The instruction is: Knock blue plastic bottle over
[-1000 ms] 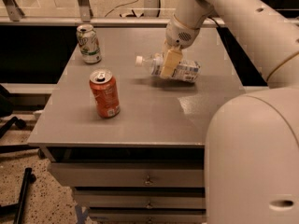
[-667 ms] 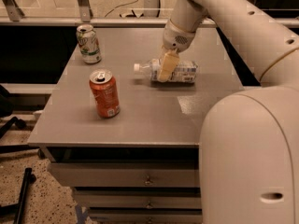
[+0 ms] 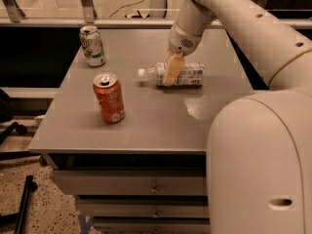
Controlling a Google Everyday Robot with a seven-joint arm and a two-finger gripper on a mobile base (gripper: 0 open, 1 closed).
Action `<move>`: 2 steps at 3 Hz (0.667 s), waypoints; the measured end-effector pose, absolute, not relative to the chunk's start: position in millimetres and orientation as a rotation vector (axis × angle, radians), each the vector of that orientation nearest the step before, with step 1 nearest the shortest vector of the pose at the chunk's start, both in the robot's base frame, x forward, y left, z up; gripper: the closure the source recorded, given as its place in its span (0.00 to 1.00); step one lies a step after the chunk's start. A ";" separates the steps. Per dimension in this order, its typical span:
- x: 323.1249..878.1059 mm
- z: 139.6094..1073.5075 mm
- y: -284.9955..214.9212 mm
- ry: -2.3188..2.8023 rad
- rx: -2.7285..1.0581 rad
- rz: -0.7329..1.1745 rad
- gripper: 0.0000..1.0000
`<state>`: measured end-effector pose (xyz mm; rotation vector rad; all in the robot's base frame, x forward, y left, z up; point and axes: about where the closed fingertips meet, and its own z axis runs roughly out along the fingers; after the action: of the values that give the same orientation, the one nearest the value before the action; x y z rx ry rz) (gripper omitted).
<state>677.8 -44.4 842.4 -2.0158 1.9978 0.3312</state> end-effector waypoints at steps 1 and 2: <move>678.9 841.4 -43.3 1.996 -2.014 0.331 0.31; 679.0 841.4 -43.3 1.996 -2.014 0.331 0.07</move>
Offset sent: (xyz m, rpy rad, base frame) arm 0.0002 -0.0033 -0.0001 -0.0030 -0.0049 -0.0179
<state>679.0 -43.3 841.4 -2.0141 1.9965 0.3306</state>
